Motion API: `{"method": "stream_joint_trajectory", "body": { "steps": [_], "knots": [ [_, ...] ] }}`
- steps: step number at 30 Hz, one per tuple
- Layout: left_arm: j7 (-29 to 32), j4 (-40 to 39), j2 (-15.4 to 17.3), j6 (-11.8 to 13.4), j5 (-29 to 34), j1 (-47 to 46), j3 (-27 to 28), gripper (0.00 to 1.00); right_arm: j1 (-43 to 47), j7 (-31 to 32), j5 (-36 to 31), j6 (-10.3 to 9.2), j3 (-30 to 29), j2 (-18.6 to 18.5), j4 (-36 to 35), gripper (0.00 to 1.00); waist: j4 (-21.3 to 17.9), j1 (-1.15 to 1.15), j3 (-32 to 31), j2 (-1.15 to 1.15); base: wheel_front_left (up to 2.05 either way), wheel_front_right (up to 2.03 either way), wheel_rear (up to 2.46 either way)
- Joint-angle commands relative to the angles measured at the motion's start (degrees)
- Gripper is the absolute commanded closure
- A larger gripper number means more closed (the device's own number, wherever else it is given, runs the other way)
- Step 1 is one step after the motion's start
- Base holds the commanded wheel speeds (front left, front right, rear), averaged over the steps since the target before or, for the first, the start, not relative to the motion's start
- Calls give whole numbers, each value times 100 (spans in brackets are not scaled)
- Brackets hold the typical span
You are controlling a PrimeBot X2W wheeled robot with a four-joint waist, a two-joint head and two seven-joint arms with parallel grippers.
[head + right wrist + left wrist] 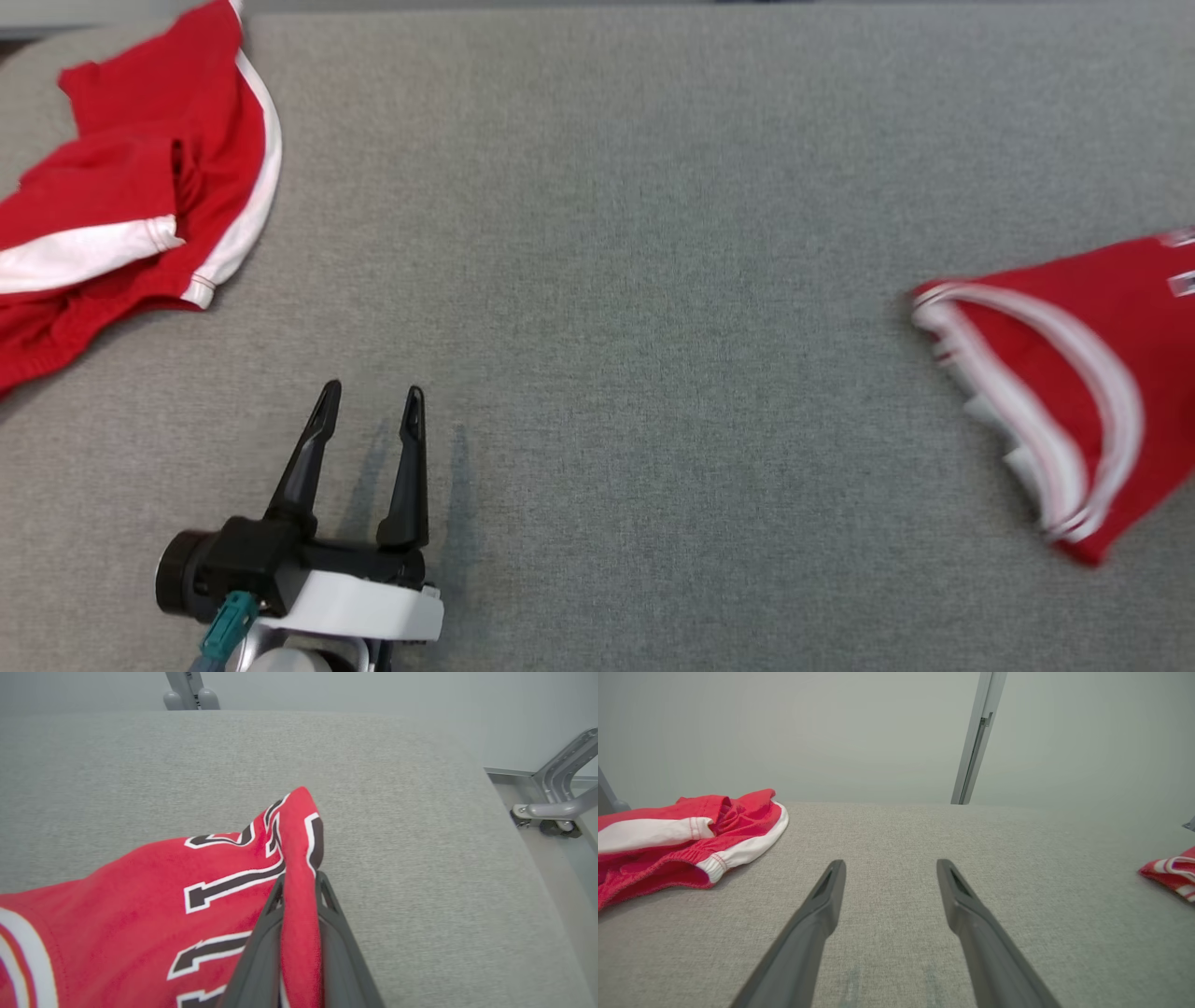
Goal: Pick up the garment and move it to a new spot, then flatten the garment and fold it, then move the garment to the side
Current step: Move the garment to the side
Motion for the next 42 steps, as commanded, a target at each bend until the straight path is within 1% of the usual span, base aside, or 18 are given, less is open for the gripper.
{"method": "stream_joint_trajectory", "body": {
  "steps": [1, 6, 10, 11, 12, 13, 15, 18, 21, 24, 28, 30, 32, 34, 35, 36, 39, 42],
  "knots": [
    [-10, -38, 19, -68, 88, -173, -15, 0, -225, -104, -306, -1, -159, -325, 170, 100, -50, 0, 331, 0, 0, 0, 0],
    [-10, -110, 21, -179, 201, -336, -17, 0, -629, -255, -1012, -1, -798, -907, 884, 100, -7, 0, 640, 0, 0, 0, 0],
    [-10, -69, 22, -265, 267, -376, 22, 0, -859, -353, -1584, -1, -1254, -1054, 1475, 100, 16, 0, 714, 0, 0, 0, 0],
    [-10, -56, 22, -281, 273, -381, 39, 0, -930, -395, -1741, -1, -1401, -1034, 1614, 81, 17, 0, 714, 0, 0, 0, 0],
    [-10, -37, 19, -292, 285, -389, 55, 0, -1004, -480, -1934, -1, -1529, -1013, 1728, 44, 17, 0, 714, 0, 0, 0, 0],
    [-10, -19, 19, -310, 295, -395, 72, 0, -1058, -555, -2140, -1, -1638, -966, 1832, 0, 16, 0, 705, 0, 0, 0, 0],
    [-11, 3, 20, -315, 301, -390, 109, 0, -1163, -718, -2464, -1, -1851, -762, 1966, 0, -4, 0, 656, 0, 0, 0, 0],
    [-10, -8, 20, -308, 227, -349, 146, 0, -1288, -1054, -2884, -1, -2135, -548, 1903, 0, -66, 0, 521, 0, 0, 0, 0],
    [-11, -26, 22, -271, 140, -308, 209, 0, -1267, -1585, -3140, -1, -2285, -176, 1524, 0, -148, 0, 274, 0, 0, 0, 0],
    [-10, -19, 22, -217, 41, -219, 307, 0, -935, -2079, -3205, -1, -2252, 195, 895, 0, -258, 0, -34, 0, 0, 0, 0],
    [-10, -2, 22, -125, -97, -79, 474, 0, -276, -2548, -3231, -1, -2064, 610, -225, 0, -388, 0, -477, 0, 0, 0, 0],
    [-10, -45, 22, -68, -176, 42, 547, 0, 204, -2687, -3149, -1, -1962, 920, -791, 0, -433, 0, -683, 0, 0, 0, 0],
    [-10, -30, 18, -42, -249, 101, 583, 0, 709, -2831, -3307, -1, -1792, 1086, -1407, 0, -447, 0, -862, 0, 0, 0, 0],
    [-10, 14, 23, -35, -276, 162, 639, 0, 1195, -2910, -3241, -1, -1721, 1457, -1868, 0, -463, 0, -992, 0, 0, 0, 0],
    [-10, 51, 21, -35, -294, 194, 655, 0, 1440, -2934, -3246, 0, -1608, 1575, -2039, 0, -463, 0, -1068, 0, 0, 0, 0],
    [-10, 51, 21, -35, -294, 194, 655, 0, 1440, -2934, -3246, 0, -1608, 1575, -2039, 0, -463, 0, -1068, 0, 0, 0, 0],
    [-10, 211, 21, -50, -292, 285, 742, 0, 2221, -2965, -3429, 0, -1363, 2093, -2524, 0, -463, 0, -1290, 0, 0, 0, 0],
    [-10, 337, 22, 1, -311, 424, 799, 0, 2712, -2963, -3481, -1, -1213, 2473, -2626, 0, -467, 0, -1444, 0, 0, 0, 0]
  ]
}}
